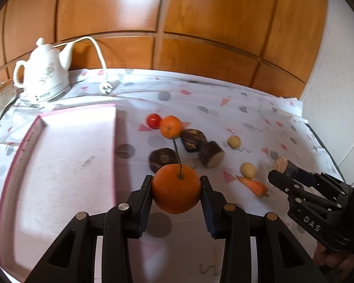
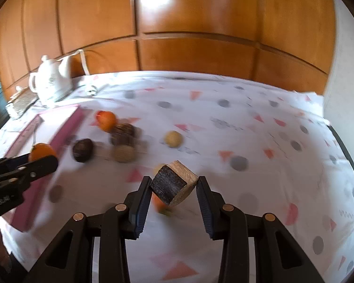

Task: Organize fruits
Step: 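Carry the mandarin and root piece into the pink tray and open both tools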

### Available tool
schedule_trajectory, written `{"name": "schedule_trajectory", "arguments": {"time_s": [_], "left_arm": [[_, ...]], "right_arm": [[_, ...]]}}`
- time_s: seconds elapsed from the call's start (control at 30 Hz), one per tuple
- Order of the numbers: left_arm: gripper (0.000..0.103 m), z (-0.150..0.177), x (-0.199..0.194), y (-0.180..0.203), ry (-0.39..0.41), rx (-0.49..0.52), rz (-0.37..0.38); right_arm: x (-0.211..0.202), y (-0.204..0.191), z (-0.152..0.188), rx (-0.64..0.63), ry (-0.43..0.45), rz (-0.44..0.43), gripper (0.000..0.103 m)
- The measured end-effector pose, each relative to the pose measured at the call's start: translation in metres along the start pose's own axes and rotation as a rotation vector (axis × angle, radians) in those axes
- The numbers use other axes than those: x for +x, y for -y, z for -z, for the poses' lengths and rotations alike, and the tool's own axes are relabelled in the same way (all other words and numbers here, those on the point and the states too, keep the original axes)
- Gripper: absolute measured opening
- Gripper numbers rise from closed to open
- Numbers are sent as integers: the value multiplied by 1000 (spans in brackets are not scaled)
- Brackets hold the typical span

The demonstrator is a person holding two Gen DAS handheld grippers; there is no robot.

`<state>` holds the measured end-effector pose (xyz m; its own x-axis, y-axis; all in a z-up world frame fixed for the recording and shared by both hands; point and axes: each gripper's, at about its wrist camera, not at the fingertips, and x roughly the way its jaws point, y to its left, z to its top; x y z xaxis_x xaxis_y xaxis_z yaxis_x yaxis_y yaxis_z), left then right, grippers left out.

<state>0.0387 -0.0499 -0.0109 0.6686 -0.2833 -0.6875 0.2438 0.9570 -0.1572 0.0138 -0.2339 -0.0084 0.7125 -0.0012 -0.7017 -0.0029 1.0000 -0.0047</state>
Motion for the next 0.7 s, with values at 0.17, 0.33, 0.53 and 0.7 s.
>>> {"name": "schedule_trajectory", "arguments": {"time_s": [0.17, 0.33, 0.53, 0.7], "left_arm": [[39, 1, -11, -29, 13, -51, -57], [39, 7, -19, -67, 20, -119, -139], [39, 17, -27, -121, 14, -223, -253], [40, 22, -32, -155, 20, -295, -316]], "right_arm": [[1, -35, -11, -60, -14, -114, 39], [9, -74, -24, -108, -40, -240, 39], [21, -136, -35, -199, -71, -343, 39], [32, -176, -47, -248, -84, -360, 39]]}}
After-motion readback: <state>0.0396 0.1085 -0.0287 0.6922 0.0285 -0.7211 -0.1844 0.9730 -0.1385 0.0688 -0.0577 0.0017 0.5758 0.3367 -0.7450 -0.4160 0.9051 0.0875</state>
